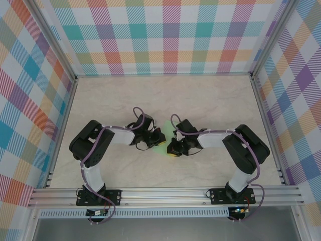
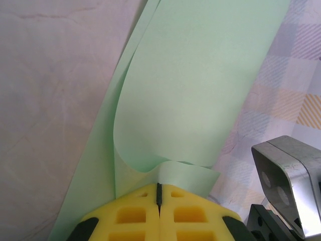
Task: Fold a paper plane with a square sheet of paper (pick it up from the middle)
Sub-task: Fold the triangle a second time at the center of the table.
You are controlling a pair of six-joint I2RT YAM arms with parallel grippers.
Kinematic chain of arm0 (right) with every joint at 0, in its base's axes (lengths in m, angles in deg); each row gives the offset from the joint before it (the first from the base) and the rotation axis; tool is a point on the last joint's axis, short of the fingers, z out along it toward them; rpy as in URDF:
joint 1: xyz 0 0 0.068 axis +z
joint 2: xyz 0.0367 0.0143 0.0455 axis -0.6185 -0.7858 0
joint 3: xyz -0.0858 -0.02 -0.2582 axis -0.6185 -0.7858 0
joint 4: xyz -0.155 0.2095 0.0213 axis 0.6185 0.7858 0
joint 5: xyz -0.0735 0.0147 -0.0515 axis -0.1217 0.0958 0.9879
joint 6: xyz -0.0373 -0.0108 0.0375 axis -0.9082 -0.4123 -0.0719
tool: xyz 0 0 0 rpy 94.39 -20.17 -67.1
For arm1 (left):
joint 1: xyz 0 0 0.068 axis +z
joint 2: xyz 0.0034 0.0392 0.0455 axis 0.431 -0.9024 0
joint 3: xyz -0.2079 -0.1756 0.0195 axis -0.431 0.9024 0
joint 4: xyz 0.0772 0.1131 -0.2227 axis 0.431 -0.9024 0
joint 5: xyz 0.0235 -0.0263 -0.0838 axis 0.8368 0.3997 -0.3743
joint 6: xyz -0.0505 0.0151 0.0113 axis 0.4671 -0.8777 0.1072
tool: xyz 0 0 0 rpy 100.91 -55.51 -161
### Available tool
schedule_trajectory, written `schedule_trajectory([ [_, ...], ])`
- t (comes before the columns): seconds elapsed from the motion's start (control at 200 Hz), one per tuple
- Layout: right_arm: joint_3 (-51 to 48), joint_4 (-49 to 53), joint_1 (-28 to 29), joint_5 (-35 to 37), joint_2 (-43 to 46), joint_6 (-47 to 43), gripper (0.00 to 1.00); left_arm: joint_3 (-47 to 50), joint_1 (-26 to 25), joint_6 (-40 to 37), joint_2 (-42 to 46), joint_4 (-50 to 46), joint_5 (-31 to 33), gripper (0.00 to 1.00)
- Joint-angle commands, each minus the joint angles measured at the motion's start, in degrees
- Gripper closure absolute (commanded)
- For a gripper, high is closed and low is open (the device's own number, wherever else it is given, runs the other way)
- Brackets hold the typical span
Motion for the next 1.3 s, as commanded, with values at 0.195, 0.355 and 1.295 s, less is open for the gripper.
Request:
schedule_trajectory([
  [0.195, -2.71, 3.55, 0.51, -1.96, 1.72, -2.53, 0.90, 1.81, -0.18, 0.23, 0.29, -4.55, 1.07, 1.00],
  [0.355, -4.23, 2.94, 0.51, -1.87, 2.41, -2.15, 0.89, 1.84, -0.20, 0.23, -0.05, -4.51, 1.08, 1.00],
  [1.295, 4.29, 5.78, 2.00, 5.42, -1.14, -0.13, 0.95, 1.63, -0.63, -0.12, 0.37, -4.62, 0.63, 1.00],
])
